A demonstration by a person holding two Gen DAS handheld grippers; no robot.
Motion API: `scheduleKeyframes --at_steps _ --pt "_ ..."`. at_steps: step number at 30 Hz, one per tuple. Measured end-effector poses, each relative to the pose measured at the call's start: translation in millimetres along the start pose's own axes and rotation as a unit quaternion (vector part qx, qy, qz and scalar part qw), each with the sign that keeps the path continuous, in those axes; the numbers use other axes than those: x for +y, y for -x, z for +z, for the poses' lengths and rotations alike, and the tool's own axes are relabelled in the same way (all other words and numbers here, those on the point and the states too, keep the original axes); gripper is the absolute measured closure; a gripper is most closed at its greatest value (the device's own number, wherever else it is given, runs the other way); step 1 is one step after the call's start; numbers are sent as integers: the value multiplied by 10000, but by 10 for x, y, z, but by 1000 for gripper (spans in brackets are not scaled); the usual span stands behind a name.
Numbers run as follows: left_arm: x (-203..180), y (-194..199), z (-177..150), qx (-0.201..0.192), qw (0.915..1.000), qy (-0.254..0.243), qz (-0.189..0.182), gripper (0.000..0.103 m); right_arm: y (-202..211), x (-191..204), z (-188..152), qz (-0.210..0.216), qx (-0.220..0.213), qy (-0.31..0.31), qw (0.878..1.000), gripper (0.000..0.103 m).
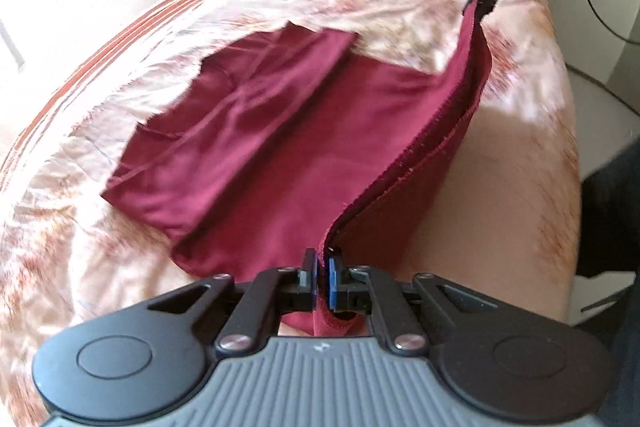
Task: Fold small clothes
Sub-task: 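Lift the hem edge with the right gripper while the left gripper lifts the other hem corner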
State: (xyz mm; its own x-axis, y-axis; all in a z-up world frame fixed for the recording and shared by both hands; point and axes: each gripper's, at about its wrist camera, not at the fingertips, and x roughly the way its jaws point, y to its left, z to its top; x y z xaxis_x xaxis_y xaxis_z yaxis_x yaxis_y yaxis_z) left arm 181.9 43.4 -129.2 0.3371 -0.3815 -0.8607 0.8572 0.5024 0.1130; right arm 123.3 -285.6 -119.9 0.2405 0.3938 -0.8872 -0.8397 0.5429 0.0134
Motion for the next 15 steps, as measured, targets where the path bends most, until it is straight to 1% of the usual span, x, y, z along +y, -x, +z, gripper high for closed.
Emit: scheduleKeyframes --at_steps 4,7,10,12,15 --pt "527 -88 232 -20 9994 253 -220 98 7 -608 161 335 -59 -335 9989 98" --pt "893 -204 348 -36 9979 510 -393 98 -77 -1083 302 549 -75 -497 9972 98" --pt "1242 -373 414 -52 9957 800 -470 98 -235 -1501 423 767 -75 -595 9953 98" --pt "1453 -508 421 -26 9938 972 -533 98 -367 -1750 511 834 -33 -671 9942 98" --pt "1691 -737 446 85 9932 1017 -568 98 -577 -2052 609 895 54 -756 9931 98"
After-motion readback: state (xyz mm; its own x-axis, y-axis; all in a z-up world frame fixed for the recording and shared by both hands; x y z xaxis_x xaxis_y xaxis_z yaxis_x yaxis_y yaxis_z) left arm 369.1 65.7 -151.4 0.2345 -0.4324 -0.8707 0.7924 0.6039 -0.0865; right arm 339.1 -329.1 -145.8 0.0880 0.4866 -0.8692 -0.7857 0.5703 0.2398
